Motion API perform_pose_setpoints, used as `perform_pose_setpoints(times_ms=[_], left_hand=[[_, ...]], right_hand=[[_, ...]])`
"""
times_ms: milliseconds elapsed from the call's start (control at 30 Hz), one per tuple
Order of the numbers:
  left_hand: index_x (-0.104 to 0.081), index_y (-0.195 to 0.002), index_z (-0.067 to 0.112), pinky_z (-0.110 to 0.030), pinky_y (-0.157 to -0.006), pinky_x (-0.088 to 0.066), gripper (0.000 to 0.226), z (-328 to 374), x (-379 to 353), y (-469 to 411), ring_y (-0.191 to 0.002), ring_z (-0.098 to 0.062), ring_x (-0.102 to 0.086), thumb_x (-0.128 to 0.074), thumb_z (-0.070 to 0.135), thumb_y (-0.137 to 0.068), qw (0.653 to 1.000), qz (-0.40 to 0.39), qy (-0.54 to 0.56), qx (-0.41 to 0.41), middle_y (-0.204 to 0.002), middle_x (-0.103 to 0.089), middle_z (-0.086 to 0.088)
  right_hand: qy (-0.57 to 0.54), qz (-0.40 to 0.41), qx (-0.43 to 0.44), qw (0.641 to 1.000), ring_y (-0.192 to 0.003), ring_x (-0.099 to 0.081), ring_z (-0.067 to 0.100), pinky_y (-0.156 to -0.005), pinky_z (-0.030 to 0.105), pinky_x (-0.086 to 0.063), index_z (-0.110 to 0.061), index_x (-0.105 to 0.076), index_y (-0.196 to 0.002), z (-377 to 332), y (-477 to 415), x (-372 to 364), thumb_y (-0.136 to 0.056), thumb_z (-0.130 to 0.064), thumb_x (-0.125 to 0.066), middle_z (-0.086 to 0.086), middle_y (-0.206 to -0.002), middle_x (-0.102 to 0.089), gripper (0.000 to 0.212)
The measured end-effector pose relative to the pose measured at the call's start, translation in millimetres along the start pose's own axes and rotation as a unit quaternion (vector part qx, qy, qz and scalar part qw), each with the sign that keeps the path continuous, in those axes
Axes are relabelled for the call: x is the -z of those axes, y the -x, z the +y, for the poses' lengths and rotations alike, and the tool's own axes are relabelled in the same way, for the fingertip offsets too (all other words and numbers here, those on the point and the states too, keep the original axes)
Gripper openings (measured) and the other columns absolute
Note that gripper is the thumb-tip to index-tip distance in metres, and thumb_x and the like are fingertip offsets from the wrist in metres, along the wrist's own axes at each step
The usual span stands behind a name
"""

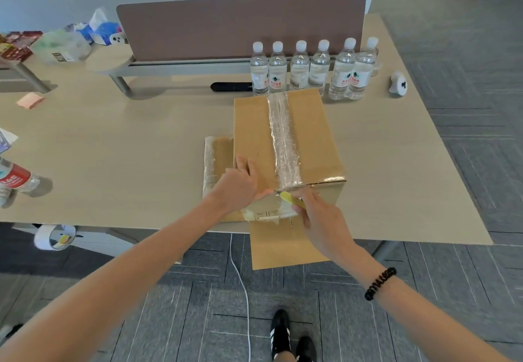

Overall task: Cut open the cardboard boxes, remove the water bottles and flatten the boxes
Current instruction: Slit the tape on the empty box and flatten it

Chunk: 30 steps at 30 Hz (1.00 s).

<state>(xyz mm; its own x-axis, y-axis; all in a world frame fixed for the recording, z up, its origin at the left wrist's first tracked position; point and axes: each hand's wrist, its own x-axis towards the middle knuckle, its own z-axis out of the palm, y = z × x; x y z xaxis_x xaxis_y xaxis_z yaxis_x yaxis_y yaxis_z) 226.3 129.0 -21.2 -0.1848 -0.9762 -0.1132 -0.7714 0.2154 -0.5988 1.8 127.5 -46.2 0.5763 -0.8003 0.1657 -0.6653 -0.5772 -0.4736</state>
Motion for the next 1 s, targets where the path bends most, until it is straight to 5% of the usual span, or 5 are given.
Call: perform_pose_setpoints(times_ms=[167,300,600,767,1000], left_hand=[[-0.074,-0.105,0.002,-0.023,-0.033,-0.044,0.088,1,5,-1,-0.05,-0.016,-0.067,-0.04,0.079,-0.083,0.998,0.049,-0.037,0.005,-0.097,-0.073,-0.021],[-0.072,-0.106,-0.004,-0.021,-0.031,-0.039,0.089,4,1,-4,-0.046,-0.017,-0.065,-0.033,0.075,-0.089,0.999,0.031,-0.009,0.006,-0.099,-0.071,-0.026],[-0.067,-0.117,-0.005,-0.02,-0.038,-0.045,0.091,10,-11,-8,-0.051,-0.014,-0.067,-0.008,0.062,-0.098,0.999,0.028,-0.035,-0.029,-0.107,-0.069,-0.027],[-0.07,-0.112,-0.006,-0.023,-0.035,-0.011,0.099,12,-10,-10,-0.032,-0.016,-0.052,0.014,0.046,-0.098,0.998,0.06,0.003,-0.016,-0.104,-0.069,-0.03],[-0.068,-0.114,-0.006,-0.022,-0.035,-0.013,0.097,12,-9,-12,-0.033,-0.015,-0.052,0.008,0.05,-0.097,0.999,0.044,0.017,-0.008,-0.107,-0.068,-0.03]], right_hand=[[0.048,0.04,-0.02,0.998,-0.045,-0.045,0.015,-0.038,0.027,-0.035,-0.015,-0.052,-0.11,1,4,-4,-0.099,-0.026,-0.045,-0.006,-0.08,-0.054,0.017],[0.0,0.093,-0.042,0.995,-0.042,-0.021,-0.001,-0.042,0.013,-0.01,-0.01,-0.054,-0.103,-10,4,-9,-0.094,-0.013,-0.057,-0.011,-0.072,-0.039,0.01],[0.042,0.102,-0.008,0.994,-0.04,-0.024,0.009,-0.04,0.012,-0.006,-0.013,-0.047,-0.097,-1,0,-8,-0.089,-0.012,-0.064,-0.006,-0.068,-0.046,0.019],[0.027,0.126,-0.04,0.991,-0.04,-0.044,0.019,-0.038,0.022,-0.021,-0.009,-0.055,-0.098,26,-2,1,-0.092,-0.012,-0.063,0.001,-0.075,-0.06,0.01],[0.046,0.111,-0.004,0.993,-0.042,-0.051,0.017,-0.037,0.031,-0.041,-0.013,-0.063,-0.099,35,-2,18,-0.087,-0.018,-0.069,-0.005,-0.074,-0.063,0.015]])
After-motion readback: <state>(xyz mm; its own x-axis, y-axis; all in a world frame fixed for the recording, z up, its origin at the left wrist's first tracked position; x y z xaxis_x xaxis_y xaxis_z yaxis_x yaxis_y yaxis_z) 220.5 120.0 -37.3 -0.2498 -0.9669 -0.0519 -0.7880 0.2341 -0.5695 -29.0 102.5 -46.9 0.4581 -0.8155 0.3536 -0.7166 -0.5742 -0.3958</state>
